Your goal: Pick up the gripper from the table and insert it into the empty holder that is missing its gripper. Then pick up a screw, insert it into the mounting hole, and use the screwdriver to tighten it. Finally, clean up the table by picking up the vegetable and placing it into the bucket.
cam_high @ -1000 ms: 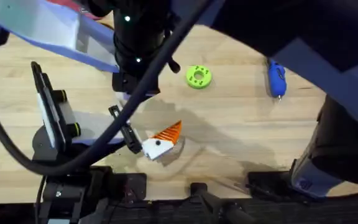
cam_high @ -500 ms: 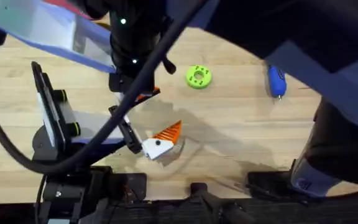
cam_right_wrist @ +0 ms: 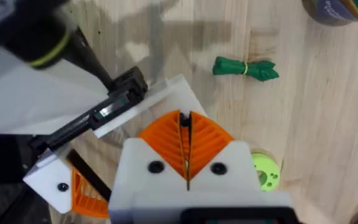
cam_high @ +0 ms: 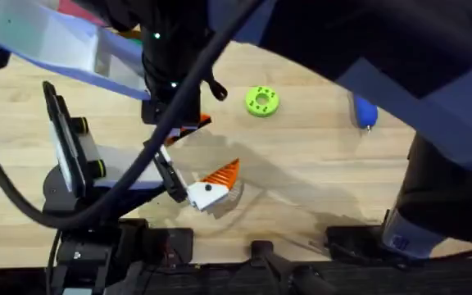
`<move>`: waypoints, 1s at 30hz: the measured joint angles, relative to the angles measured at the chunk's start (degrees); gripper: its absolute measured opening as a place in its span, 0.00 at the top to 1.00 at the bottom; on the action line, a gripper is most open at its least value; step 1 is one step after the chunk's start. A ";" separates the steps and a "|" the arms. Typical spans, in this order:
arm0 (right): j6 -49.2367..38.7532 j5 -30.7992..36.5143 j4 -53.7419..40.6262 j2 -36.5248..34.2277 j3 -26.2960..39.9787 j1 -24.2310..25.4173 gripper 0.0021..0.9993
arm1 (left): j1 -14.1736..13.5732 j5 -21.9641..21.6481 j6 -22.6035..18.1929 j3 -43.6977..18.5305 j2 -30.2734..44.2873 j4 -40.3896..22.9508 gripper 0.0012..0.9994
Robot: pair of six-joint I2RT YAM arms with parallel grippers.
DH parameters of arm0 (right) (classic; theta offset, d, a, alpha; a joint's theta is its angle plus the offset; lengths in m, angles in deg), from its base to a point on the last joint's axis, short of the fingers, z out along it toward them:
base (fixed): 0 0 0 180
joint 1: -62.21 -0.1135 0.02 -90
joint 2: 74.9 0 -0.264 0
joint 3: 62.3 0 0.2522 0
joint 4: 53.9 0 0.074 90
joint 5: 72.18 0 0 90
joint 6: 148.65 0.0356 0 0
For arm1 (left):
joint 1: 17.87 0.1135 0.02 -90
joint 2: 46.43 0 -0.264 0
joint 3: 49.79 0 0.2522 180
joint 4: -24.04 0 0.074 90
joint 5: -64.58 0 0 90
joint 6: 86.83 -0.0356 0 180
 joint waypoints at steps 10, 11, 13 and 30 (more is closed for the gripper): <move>0.00 0.00 0.00 0.00 0.00 0.00 1.00 | 0.00 -0.02 0.00 0.00 -0.02 0.00 0.01; 0.00 0.00 0.00 0.00 0.00 0.00 1.00 | 0.00 0.00 0.00 0.00 -0.02 0.00 0.01; 0.00 0.00 -0.02 0.00 0.00 0.00 1.00 | 0.00 0.00 0.00 0.00 -0.02 0.00 0.01; 1.51 0.82 -0.57 -0.01 0.02 0.14 0.18 | 0.00 0.16 -0.27 0.00 -0.02 0.00 0.01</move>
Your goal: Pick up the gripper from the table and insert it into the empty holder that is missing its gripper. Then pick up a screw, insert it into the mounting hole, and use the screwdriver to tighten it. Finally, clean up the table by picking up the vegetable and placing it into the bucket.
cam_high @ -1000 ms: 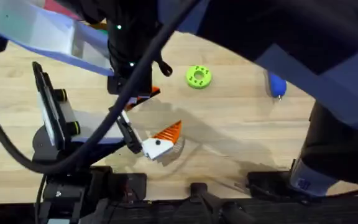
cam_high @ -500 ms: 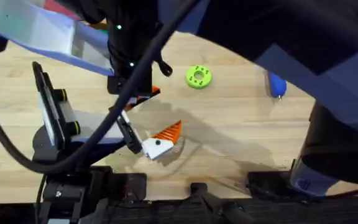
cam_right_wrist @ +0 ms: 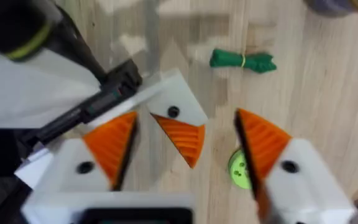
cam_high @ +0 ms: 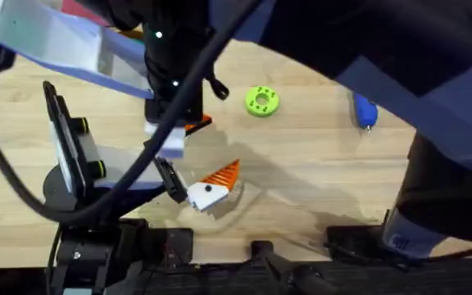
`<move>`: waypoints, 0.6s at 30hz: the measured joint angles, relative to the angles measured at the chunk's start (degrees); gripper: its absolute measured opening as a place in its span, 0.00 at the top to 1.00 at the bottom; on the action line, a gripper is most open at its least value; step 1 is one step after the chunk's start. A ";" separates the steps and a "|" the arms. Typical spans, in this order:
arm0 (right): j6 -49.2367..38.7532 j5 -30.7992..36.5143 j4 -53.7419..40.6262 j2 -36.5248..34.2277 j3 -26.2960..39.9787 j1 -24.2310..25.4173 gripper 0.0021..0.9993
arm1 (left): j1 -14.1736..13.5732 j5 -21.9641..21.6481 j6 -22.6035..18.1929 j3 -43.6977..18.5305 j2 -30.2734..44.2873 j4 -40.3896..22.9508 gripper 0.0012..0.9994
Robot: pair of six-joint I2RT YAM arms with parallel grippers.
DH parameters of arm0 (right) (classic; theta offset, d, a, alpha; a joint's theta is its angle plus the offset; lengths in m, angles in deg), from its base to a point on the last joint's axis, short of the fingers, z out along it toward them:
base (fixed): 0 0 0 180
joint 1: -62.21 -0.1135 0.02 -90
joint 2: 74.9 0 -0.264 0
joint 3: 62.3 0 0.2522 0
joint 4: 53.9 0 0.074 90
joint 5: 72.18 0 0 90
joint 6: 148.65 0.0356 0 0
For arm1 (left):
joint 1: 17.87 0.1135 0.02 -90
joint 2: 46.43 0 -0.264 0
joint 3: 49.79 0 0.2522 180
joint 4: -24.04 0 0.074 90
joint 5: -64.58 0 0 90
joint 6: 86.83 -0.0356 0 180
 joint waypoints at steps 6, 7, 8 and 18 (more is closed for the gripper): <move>0.88 0.54 -0.83 0.11 0.02 0.36 0.01 | 0.00 0.04 -0.25 0.00 0.00 0.02 0.01; 1.08 0.57 -0.84 0.18 0.02 0.36 0.01 | 0.00 0.04 -0.27 0.00 0.00 0.02 0.01; 1.39 0.58 -0.87 0.27 0.02 0.36 0.01 | 0.00 0.02 -0.34 0.00 0.00 0.02 0.01; 7.68 -0.11 -2.45 6.43 0.02 2.56 0.01 | 0.00 0.06 -0.41 0.00 0.00 0.02 0.01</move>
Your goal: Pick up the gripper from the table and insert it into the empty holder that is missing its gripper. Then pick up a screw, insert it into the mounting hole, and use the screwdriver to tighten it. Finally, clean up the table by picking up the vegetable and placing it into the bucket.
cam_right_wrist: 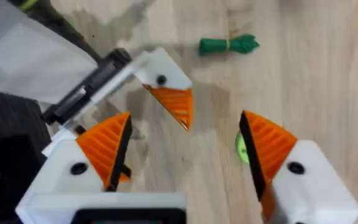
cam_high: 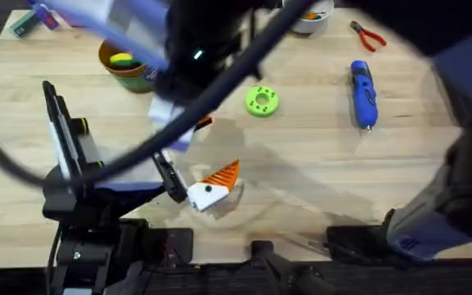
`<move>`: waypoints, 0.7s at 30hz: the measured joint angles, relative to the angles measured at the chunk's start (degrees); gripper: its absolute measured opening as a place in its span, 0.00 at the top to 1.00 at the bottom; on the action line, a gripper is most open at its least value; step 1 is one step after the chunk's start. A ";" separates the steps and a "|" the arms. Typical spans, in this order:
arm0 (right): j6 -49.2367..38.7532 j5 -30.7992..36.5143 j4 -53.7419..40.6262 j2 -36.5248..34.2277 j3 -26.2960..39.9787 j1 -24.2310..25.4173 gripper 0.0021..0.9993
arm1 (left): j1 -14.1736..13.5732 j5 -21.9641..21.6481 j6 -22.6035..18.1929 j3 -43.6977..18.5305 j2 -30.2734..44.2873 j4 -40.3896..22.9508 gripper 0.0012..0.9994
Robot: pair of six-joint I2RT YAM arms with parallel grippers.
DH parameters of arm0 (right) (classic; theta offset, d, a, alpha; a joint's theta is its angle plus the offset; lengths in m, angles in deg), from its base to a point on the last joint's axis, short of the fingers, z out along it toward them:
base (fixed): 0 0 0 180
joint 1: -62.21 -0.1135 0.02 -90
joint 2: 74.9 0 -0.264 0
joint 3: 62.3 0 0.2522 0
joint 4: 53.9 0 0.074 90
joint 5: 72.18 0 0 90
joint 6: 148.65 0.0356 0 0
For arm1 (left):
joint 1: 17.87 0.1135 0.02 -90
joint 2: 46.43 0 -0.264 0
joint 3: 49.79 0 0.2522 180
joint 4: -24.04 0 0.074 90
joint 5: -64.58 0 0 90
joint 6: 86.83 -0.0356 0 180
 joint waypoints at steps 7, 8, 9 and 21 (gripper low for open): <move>5.81 -3.47 -2.41 4.93 0.00 8.09 0.01 | 0.00 0.00 -0.01 0.00 0.00 0.00 0.01; 6.35 -4.67 -2.96 5.18 0.00 9.55 0.01 | 0.00 0.00 -0.01 0.00 0.00 0.00 0.01; 6.79 -5.79 -3.68 5.33 0.00 11.14 0.01 | 0.00 0.00 0.01 0.00 0.00 0.00 0.01; 13.04 -6.66 -6.63 5.28 -1.84 20.47 0.01 | 0.00 0.08 -0.21 0.00 0.00 0.01 0.21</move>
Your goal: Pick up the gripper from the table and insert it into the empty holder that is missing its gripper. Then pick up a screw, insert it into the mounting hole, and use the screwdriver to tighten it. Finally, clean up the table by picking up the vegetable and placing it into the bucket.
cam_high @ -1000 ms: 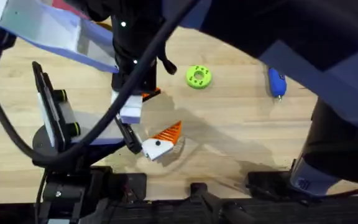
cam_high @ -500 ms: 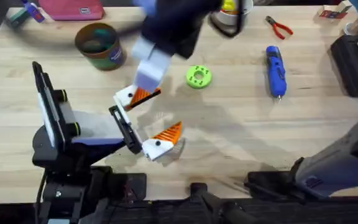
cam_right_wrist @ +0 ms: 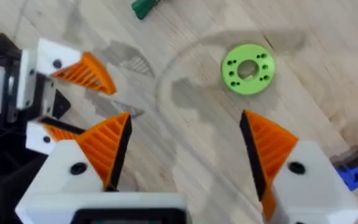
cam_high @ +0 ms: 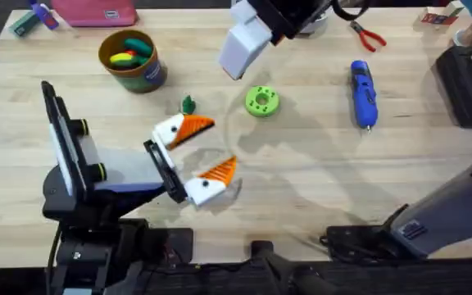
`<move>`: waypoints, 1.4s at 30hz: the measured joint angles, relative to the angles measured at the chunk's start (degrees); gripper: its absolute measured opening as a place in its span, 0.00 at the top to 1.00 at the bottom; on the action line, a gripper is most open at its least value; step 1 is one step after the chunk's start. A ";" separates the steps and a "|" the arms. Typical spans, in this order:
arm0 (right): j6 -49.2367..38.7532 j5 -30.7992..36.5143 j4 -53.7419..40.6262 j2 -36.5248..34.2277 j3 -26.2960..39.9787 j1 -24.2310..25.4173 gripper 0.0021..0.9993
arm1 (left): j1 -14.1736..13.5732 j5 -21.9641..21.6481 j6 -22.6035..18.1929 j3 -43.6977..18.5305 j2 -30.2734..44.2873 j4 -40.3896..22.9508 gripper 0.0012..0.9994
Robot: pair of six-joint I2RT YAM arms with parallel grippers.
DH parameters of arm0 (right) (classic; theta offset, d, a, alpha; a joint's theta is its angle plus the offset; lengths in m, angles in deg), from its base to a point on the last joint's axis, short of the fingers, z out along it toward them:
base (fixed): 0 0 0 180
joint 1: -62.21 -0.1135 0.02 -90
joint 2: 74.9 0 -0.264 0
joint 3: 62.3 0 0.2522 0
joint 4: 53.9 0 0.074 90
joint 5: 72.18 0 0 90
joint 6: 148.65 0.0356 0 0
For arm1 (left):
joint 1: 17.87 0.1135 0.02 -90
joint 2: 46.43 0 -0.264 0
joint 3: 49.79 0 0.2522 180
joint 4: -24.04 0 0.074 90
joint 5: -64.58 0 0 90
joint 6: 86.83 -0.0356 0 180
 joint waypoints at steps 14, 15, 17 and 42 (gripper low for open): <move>3.71 2.48 -5.52 1.41 -0.72 1.08 0.01 | 0.00 0.08 -0.20 0.00 0.00 -0.03 0.92; 3.88 2.48 -5.46 2.20 -1.35 1.36 0.01 | 0.00 0.06 -0.22 0.00 0.00 -0.01 0.93; 4.10 2.64 -5.28 4.25 -3.51 1.97 0.01 | 0.00 0.06 -0.20 0.00 0.00 0.01 0.98; 12.28 8.22 22.23 30.52 -46.18 37.41 0.01 | 0.00 0.03 -0.20 0.00 0.00 0.01 0.99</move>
